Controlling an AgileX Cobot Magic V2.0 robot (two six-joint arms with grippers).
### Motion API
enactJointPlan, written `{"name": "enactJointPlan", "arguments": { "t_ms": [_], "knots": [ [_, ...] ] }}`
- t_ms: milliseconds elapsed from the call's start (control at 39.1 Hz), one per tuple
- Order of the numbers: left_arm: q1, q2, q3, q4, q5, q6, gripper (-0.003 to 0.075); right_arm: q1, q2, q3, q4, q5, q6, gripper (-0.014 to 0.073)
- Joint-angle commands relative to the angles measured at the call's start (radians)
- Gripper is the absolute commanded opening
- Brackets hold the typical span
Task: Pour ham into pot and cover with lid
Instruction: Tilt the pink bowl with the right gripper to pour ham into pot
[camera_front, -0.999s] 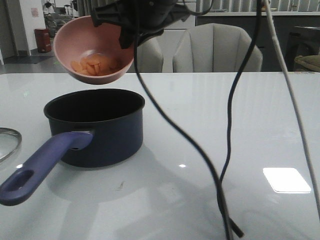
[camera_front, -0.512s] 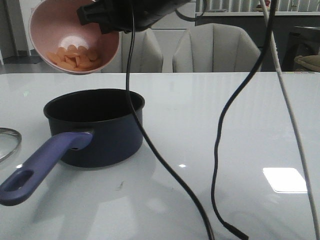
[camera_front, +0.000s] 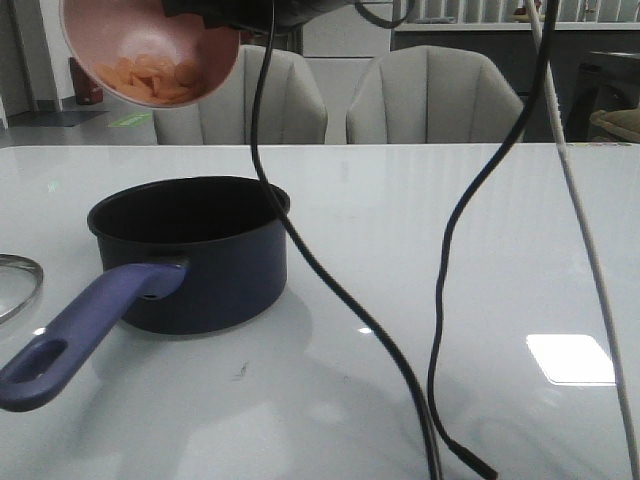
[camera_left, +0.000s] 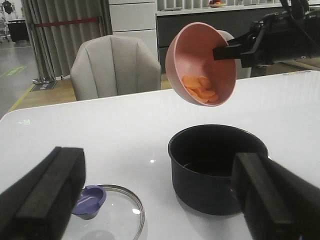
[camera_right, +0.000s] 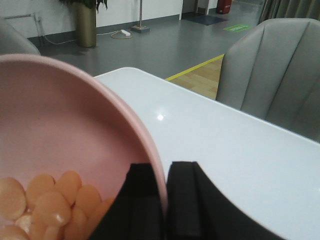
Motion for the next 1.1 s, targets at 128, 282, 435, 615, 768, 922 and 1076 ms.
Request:
{"name": "enactJointPlan", "arguments": {
  "t_ms": [128, 282, 435, 615, 768, 922, 1076],
  "knots": [
    [-0.008, 0.01, -0.026, 0.003, -0.082, -0.009, 0.0625, -0.007, -0.06, -0.017, 0.016, -0.161, -0.011, 0.012],
    [-0.008, 0.01, -0.026, 0.003, -0.082, -0.009, 0.0625, -0.016, -0.047, -0.017, 0.016, -0.257, -0.016, 0.012],
    [-0.008, 0.01, -0.026, 0.003, -0.082, -0.009, 0.0625, -0.037, -0.018, -0.017, 0.016, -0.388, -0.017, 0.012],
    [-0.008, 0.01, -0.026, 0.003, -0.082, -0.009, 0.0625, -0.042, -0.007, -0.017, 0.016, -0.403, -0.036, 0.012],
    [-0.008, 0.01, -0.026, 0.003, -0.082, -0.009, 0.0625, -0.042, -0.002, -0.017, 0.011, -0.441, -0.128, 0.012],
    [-0.008, 0.01, -0.026, 0.003, -0.082, -0.009, 0.0625, -0.039, 0.01, 0.01, 0.007, -0.603, -0.183, 0.012],
    [-0.008, 0.01, -0.026, 0.003, -0.082, -0.009, 0.0625, -0.042, 0.014, 0.076, 0.022, -0.862, -0.215, 0.012]
  ]
}}
